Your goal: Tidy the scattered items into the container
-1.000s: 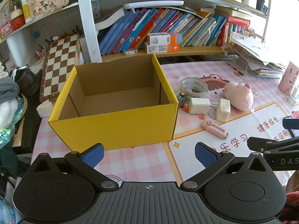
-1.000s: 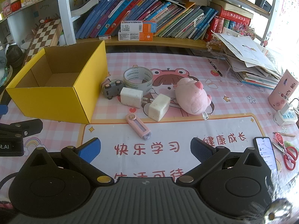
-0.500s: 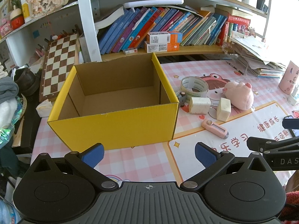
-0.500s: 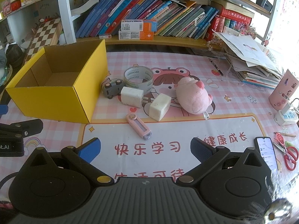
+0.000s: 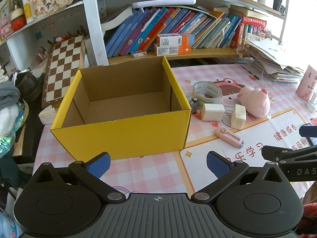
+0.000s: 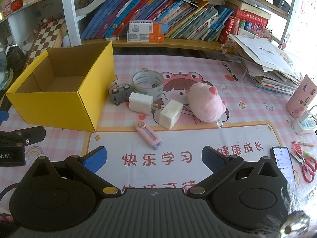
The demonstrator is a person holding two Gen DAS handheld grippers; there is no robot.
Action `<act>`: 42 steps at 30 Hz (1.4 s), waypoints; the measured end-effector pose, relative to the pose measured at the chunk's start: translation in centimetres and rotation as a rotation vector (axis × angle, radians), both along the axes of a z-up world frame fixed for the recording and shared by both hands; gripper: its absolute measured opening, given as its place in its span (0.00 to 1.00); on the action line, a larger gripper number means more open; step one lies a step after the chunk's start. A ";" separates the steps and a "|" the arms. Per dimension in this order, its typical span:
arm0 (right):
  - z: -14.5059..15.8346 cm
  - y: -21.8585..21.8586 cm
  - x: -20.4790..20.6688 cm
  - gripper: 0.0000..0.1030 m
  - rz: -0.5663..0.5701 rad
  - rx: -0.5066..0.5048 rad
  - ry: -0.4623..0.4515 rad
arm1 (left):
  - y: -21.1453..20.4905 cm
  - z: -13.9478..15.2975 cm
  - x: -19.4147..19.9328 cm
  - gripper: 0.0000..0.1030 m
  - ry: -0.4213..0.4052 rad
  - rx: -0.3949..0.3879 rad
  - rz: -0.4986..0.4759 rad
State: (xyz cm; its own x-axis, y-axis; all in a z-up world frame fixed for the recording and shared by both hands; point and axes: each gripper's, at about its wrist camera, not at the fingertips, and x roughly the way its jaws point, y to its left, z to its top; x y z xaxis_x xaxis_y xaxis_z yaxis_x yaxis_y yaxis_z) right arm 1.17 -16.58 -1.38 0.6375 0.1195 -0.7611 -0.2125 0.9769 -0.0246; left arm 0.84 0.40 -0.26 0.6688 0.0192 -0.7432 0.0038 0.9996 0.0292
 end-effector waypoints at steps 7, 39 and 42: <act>0.0 0.1 0.1 1.00 0.000 -0.001 0.001 | 0.0 0.0 0.1 1.00 -0.001 0.001 -0.001; -0.3 0.0 1.2 1.00 0.019 -0.001 0.012 | -0.2 -0.3 0.8 1.00 0.024 -0.031 -0.026; -0.4 -0.1 1.3 1.00 0.024 0.000 0.013 | -0.4 -0.4 0.9 1.00 0.031 -0.033 -0.020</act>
